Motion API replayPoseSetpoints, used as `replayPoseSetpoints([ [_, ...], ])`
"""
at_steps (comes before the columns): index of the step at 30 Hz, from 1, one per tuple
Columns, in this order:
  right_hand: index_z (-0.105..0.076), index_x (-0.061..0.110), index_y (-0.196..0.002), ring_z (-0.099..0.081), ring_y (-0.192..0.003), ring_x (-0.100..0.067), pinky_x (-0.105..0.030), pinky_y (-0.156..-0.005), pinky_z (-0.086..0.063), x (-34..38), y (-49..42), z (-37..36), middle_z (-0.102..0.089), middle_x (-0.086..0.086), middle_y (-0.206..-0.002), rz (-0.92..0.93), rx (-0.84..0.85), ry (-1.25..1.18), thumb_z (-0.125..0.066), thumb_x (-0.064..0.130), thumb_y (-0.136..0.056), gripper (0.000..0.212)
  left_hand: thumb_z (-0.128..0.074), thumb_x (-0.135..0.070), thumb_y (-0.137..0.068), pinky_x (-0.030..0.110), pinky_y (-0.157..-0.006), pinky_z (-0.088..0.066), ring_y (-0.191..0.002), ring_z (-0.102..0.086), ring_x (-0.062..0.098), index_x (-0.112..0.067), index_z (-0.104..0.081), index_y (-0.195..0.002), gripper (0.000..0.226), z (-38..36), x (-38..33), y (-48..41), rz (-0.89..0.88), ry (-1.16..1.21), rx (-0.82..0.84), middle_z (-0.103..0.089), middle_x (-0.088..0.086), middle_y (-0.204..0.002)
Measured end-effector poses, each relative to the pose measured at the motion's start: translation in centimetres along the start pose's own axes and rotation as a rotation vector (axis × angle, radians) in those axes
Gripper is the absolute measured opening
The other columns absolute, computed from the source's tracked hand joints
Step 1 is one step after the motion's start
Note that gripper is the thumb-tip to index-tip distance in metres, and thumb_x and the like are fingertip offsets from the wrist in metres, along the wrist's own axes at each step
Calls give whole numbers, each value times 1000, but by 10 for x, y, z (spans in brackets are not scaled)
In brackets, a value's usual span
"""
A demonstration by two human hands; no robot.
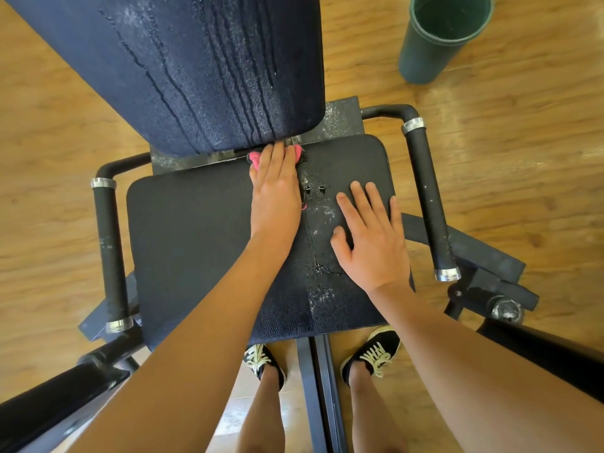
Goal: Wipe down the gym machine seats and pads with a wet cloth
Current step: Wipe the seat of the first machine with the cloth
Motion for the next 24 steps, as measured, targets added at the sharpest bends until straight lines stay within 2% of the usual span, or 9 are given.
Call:
replayPoseSetpoints([
  [2, -49, 16, -152, -26, -156, -30, -59, -126, -16, 0, 0, 0, -38, -11, -164, 2, -1, -2, -40, 35, -101, 54, -49, 1, -99, 53, -121, -28, -147, -35, 31, -7, -49, -147, 48, 3, -2, 6, 25, 22, 43, -44, 14, -155],
  [6, -48, 17, -152, -24, -157, -29, -58, -127, -14, 0, 0, -1, -37, -10, -165, -1, 7, 2, -41, 35, -101, 55, -71, 3, -82, 55, -122, -25, -151, -28, 34, -6, -41, -152, 76, 2, -9, 36, 18, 22, 155, -35, 16, -160],
  [11, -48, 17, -152, -25, -156, -29, -58, -127, -15, 0, 0, 1, -37, -10, -164, 0, -5, -2, -41, 35, -101, 55, -48, -14, -104, 54, -119, -28, -152, -26, 30, -14, -39, -154, 51, 5, -10, 53, 10, -52, 164, -33, 8, -163],
  [15, -48, 17, -152, -25, -156, -29, -58, -127, -15, 1, -1, 1, -38, -10, -164, -4, -4, -6, -41, 35, -101, 54, -37, -31, -108, 58, -119, -25, -154, -23, 28, -22, -40, -155, 48, 7, -7, 27, -5, -65, 189, -31, 2, -165],
  [19, -48, 17, -152, -24, -157, -29, -58, -127, -15, 0, -1, -1, -37, -10, -165, -7, 3, -3, -42, 34, -101, 54, -36, -32, -108, 60, -119, -22, -153, -24, 29, -21, -44, -153, 46, 4, -6, 13, -1, -29, 175, -34, 3, -164],
  [24, -48, 17, -152, -24, -157, -29, -58, -127, -15, 0, -1, -1, -37, -10, -165, -4, -2, -1, -42, 34, -101, 54, -29, -31, -108, 54, -121, -22, -153, -24, 27, -17, -42, -154, 50, 0, -7, 27, 33, -65, 160, -33, 5, -164],
])
Point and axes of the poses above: each hand's wrist, its own y-axis away from the middle knuckle, its own z-axis out of the back of the hand, x = y × z, the point moved 7 cm from there along -y, towards the middle knuckle
